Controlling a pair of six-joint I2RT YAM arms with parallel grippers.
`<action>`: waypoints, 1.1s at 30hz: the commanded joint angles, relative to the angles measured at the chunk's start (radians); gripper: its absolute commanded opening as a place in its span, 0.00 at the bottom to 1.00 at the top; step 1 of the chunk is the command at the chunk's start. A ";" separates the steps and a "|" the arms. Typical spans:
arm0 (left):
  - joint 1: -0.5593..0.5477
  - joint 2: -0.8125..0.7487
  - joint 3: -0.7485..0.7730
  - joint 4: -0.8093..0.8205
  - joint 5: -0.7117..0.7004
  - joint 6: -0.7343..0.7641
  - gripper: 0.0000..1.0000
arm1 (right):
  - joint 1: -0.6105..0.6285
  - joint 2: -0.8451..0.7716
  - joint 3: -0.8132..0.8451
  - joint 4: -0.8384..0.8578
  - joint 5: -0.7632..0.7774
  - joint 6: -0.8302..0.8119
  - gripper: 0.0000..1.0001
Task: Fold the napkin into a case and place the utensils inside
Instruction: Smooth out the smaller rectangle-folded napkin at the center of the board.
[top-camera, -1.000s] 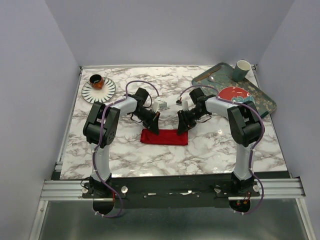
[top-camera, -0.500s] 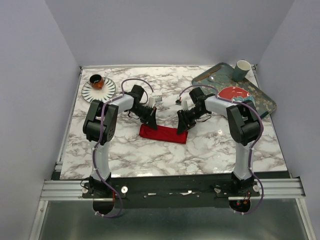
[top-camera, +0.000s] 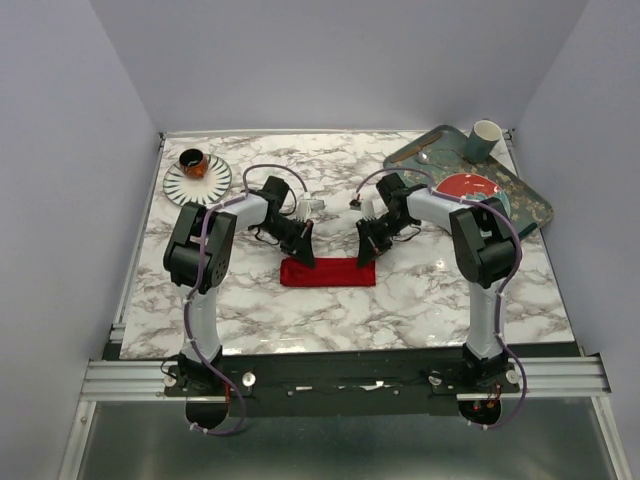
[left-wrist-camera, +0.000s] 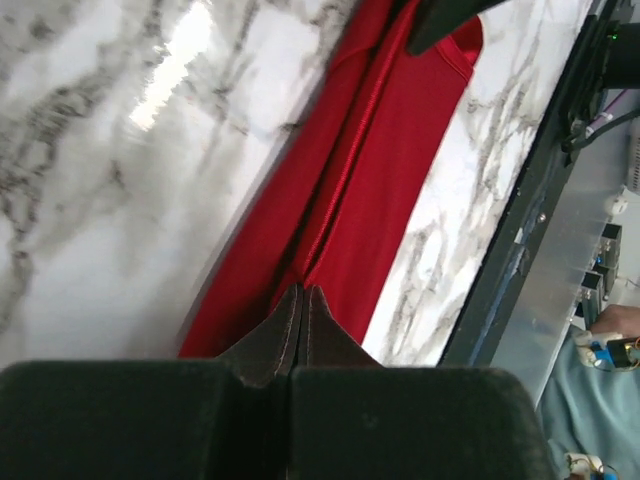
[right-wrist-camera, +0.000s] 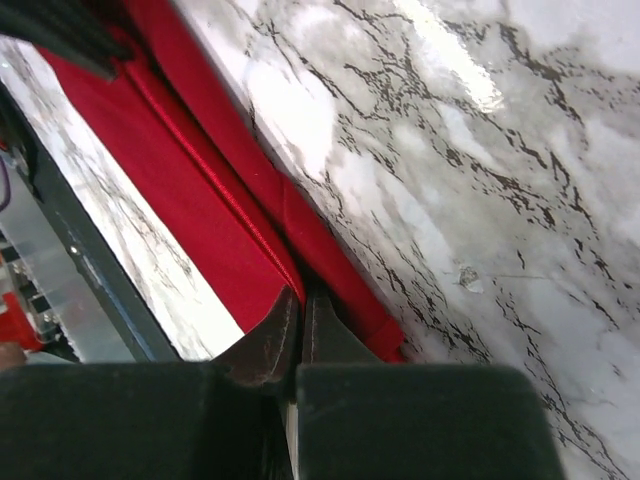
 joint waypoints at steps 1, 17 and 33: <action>-0.020 -0.117 -0.093 0.034 0.039 -0.060 0.00 | 0.025 0.041 0.029 -0.046 0.087 -0.120 0.02; -0.020 0.024 -0.043 0.070 -0.075 -0.103 0.00 | 0.030 0.050 0.055 -0.080 0.108 -0.159 0.05; -0.033 0.004 -0.063 0.076 -0.130 -0.118 0.00 | 0.025 -0.172 0.100 -0.124 0.120 -0.078 0.57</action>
